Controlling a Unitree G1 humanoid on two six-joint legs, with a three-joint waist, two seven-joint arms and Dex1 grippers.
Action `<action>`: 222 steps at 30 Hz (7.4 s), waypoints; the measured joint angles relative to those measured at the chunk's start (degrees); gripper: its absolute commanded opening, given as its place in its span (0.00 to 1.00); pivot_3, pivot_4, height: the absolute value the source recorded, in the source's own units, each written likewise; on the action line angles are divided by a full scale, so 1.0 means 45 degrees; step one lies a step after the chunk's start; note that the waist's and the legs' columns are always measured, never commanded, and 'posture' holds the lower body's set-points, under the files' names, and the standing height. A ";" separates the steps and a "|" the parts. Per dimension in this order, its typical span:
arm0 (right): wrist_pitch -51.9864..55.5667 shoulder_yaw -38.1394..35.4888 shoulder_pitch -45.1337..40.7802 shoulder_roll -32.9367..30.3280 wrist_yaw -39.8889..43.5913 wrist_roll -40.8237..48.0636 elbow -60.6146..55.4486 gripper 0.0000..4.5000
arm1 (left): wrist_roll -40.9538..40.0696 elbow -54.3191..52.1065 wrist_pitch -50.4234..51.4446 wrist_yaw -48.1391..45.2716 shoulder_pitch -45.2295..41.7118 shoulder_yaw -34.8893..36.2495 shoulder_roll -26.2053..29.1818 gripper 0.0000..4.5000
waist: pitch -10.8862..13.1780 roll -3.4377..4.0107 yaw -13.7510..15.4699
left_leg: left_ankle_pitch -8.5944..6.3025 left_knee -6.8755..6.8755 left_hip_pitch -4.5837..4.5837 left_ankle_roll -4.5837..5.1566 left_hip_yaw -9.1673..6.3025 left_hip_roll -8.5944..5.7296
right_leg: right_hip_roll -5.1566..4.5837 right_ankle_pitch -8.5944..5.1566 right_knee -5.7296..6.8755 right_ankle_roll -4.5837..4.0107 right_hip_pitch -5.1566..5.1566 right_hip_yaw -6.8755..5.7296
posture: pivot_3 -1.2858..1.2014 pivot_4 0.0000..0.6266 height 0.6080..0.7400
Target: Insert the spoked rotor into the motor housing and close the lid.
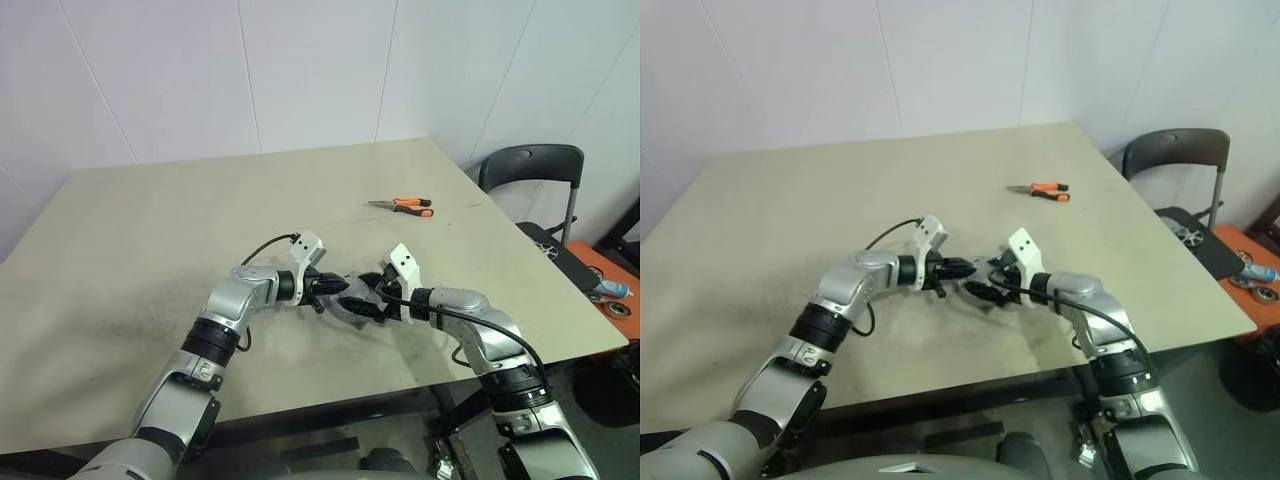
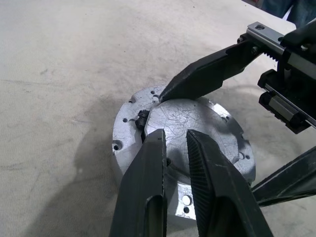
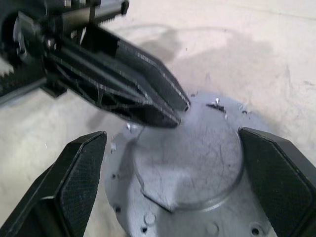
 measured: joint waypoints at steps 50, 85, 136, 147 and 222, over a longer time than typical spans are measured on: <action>0.7911 -0.5008 -0.0306 0.2505 -0.4882 0.4841 0.0753 0.99 | -0.0231 -0.0216 0.0595 -0.0265 0.1032 0.0831 0.1156 0.17 | 0.0030 0.0063 -0.0122 | -0.0010 0.0184 0.0022 0.0021 0.0028 -0.0023 | 0.0004 -0.0021 0.0180 0.0045 0.0013 0.0038 | 0.52 0.00 1.00; 0.3990 -0.4303 -0.1154 0.4367 -0.5554 0.4140 0.3138 0.56 | -0.2145 -0.2181 0.3436 0.0002 0.1321 0.3035 0.1051 0.17 | 0.0131 0.0175 -0.0676 | -0.0001 0.0150 0.0027 0.0000 0.0000 0.0000 | 0.0026 -0.0013 0.0211 0.0033 -0.0024 0.0046 | 0.52 0.00 1.00; 0.5732 -0.7654 -0.4731 0.6100 -0.8170 0.9083 0.4640 0.54 | -1.2276 -0.3907 0.5829 0.6693 0.3971 1.0899 -0.0220 0.82 | 0.0383 0.0074 -0.0763 | 0.0102 0.0213 -0.0460 -0.0211 0.0053 0.0025 | 0.0103 0.0138 0.0382 -0.0193 -0.0648 0.0164 | 0.52 0.00 1.00; 0.5733 -0.7645 -0.5195 0.6132 -0.8194 0.9163 0.4814 0.54 | -1.2827 -0.3989 0.5150 0.6797 0.3871 1.0135 -0.0808 0.82 | 0.0381 0.0070 -0.0779 | 0.0103 0.0232 -0.0458 -0.0212 0.0066 0.0027 | 0.0111 0.0147 0.0398 -0.0197 -0.0648 0.0175 | 0.52 0.00 1.00; 0.5723 -0.7362 -0.5272 0.6086 -0.8771 0.9497 0.5046 0.49 | -1.2363 -0.1087 0.3529 0.6890 0.1598 0.8849 -0.2105 0.57 | 0.0376 0.0063 -0.0770 | 0.0103 0.0411 -0.0449 -0.0205 0.0147 0.0026 | 0.0144 0.0251 0.0433 -0.0155 -0.0600 0.0263 | 0.52 0.00 1.00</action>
